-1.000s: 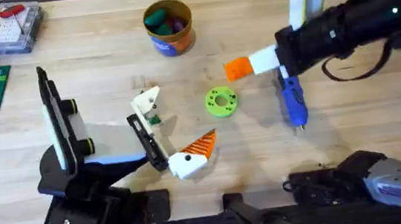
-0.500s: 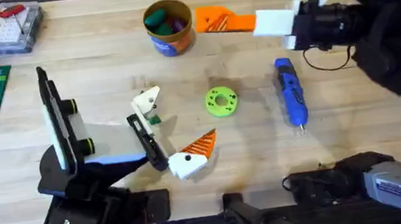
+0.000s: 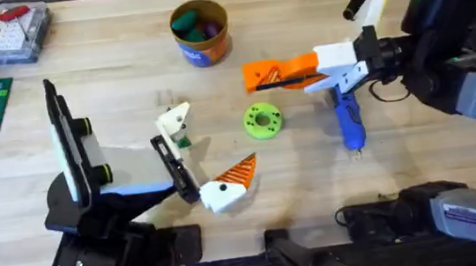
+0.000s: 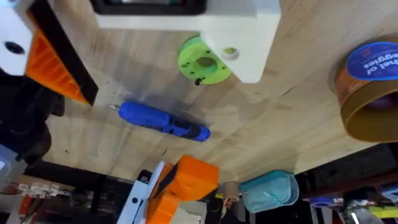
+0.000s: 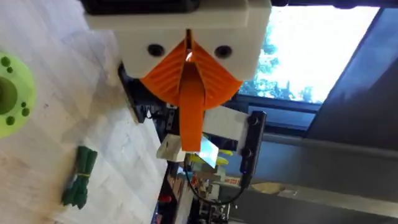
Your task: Pick up the gripper from the table and insert it into the empty holder that is missing its gripper. Then pick up a screw, insert it into the mounting hole, and use the screwdriver to tighten it. Finally, clean up the table by picking up the vegetable and placing it into the bucket.
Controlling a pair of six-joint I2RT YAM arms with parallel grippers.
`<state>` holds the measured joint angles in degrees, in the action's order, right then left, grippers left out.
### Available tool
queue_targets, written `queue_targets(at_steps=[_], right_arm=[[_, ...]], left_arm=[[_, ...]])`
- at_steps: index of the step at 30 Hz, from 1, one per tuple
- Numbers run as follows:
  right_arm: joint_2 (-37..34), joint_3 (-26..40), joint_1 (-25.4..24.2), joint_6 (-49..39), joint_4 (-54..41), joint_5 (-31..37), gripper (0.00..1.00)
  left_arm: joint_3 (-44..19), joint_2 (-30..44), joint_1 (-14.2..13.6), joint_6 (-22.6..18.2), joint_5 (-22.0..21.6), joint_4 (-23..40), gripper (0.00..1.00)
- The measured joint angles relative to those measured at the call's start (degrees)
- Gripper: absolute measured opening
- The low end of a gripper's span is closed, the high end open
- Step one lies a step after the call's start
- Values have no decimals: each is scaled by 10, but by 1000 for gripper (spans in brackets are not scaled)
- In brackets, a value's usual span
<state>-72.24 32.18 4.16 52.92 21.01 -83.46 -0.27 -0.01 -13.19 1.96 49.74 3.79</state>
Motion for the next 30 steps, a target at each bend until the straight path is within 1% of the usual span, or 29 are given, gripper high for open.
queue_targets(at_steps=[6,9,14,18,23,26,30], right_arm=[[-27,-1,3,6,18,-18,7],[-56,-5,12,8,63,-20,7],[-116,-11,46,33,160,-22,7],[-169,-14,74,92,284,-24,7],[-236,-16,101,199,473,-28,7],[-262,-16,115,255,530,-29,7],[-270,-16,134,301,545,-30,7]], left_arm=[[0,0,0,0,0,0,995],[0,0,0,0,0,0,995],[0,0,0,0,0,0,995],[0,0,0,0,0,0,995],[0,0,0,0,0,0,995],[0,0,0,0,0,0,995],[0,0,0,0,0,0,995]])
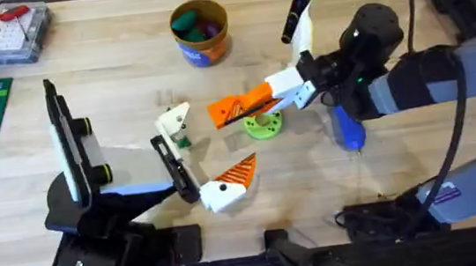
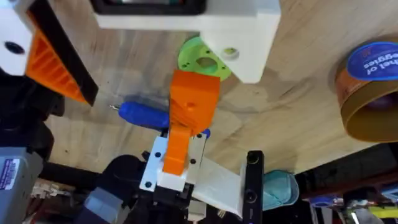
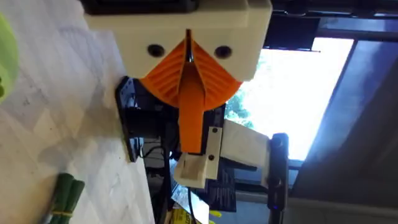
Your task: Pick up the gripper from the table and insert it into the empty holder that is missing its gripper. Then pick up a screw, insert it into the mounting hole, and use the screwdriver to tighten it. Finally, clean up the table by picking up the vegetable and placing it into the bucket.
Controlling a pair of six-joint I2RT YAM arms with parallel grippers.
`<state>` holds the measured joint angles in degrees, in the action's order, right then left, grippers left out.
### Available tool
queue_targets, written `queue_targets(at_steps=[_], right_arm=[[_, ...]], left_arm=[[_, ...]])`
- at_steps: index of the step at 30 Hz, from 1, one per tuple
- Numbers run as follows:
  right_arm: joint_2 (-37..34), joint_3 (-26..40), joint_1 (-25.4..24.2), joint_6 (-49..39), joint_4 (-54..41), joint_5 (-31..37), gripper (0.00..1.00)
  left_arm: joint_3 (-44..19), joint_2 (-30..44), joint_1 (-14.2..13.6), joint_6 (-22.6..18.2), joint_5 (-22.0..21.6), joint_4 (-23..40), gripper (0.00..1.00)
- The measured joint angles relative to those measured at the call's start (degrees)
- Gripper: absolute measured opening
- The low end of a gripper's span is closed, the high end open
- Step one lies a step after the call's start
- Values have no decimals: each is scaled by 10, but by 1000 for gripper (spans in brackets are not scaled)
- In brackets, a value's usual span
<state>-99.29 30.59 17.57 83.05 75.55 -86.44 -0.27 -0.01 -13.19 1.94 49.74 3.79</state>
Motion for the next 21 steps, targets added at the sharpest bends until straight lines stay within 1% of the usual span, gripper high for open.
queue_targets(at_steps=[8,14,21], right_arm=[[0,0,27,38,3,0,7],[0,0,30,42,-3,0,7],[-8,0,51,43,-3,0,7]], left_arm=[[0,0,0,0,0,0,995],[0,0,0,0,0,0,995],[0,0,0,0,0,0,995]])
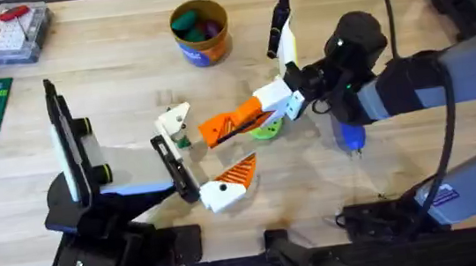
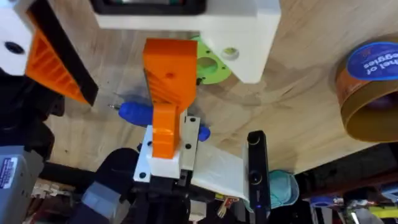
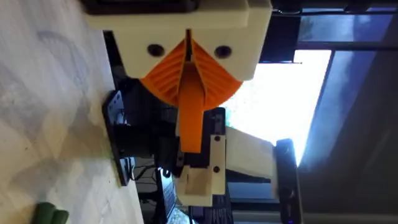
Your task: Pick up the gripper from the table and insert it into the empty holder that is missing its gripper. Then pick up a screw, insert it into the mounting hole, and use the screwdriver to tighten it. Finally, clean up the table by picking up the vegetable and placing it into the bucket.
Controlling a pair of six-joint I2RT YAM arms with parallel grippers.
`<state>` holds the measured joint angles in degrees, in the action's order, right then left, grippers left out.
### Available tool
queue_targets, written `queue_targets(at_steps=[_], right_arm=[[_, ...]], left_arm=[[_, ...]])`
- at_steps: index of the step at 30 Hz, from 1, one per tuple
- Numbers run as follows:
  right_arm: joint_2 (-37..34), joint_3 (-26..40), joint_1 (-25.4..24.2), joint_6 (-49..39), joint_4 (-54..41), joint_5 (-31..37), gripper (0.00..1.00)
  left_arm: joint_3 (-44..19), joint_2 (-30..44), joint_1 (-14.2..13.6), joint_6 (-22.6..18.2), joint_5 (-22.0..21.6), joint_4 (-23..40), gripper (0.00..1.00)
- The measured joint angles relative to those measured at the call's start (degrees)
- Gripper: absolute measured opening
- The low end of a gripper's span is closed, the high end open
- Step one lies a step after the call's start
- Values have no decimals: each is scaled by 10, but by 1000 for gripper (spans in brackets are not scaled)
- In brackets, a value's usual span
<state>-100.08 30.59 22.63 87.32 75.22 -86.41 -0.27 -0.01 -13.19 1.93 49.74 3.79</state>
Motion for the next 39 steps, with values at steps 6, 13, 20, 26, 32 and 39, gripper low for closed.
queue_targets(at_steps=[6,13,20,26,32,39], right_arm=[[-20,0,5,1,0,2,7],[-20,17,20,2,0,2,7],[-20,23,21,10,0,15,7],[-20,29,31,12,-1,21,7],[-20,43,34,15,-1,25,7],[-20,43,34,26,-2,28,7]], left_arm=[[0,0,0,0,0,0,995],[0,0,0,0,0,0,995],[0,0,0,0,0,0,995],[0,0,0,0,0,0,995],[0,0,0,0,0,0,995],[0,0,0,0,0,0,995]])
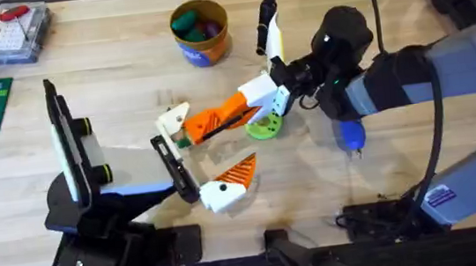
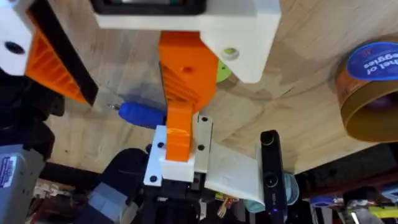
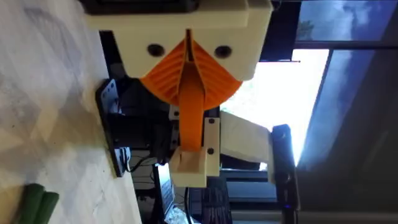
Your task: Pick up the gripper from the table and insert it into the empty holder that is missing its gripper. Then pick up a screw, insert it into the mounting hole, and use the screwdriver to tighten it. Finally, clean up the table by picking up the vegetable and placing it into the bucket.
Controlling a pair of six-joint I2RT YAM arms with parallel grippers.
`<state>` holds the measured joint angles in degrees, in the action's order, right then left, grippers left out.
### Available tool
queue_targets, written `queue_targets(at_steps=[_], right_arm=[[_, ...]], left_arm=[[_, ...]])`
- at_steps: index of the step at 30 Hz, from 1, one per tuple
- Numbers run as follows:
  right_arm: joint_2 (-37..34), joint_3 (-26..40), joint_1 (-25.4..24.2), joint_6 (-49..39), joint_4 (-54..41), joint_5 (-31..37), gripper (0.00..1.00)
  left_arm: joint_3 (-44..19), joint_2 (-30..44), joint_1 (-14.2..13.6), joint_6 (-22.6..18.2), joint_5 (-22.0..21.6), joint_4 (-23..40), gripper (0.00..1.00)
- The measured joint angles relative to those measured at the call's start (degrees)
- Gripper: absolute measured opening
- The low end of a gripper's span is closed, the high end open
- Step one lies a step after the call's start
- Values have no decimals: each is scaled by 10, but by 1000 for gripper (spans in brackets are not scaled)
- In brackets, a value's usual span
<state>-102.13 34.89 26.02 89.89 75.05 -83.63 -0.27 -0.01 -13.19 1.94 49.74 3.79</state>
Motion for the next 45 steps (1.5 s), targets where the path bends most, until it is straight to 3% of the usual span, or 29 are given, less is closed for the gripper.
queue_targets(at_steps=[45], right_arm=[[0,2,5,-10,0,15,7]], left_arm=[[0,0,0,0,0,0,995]])
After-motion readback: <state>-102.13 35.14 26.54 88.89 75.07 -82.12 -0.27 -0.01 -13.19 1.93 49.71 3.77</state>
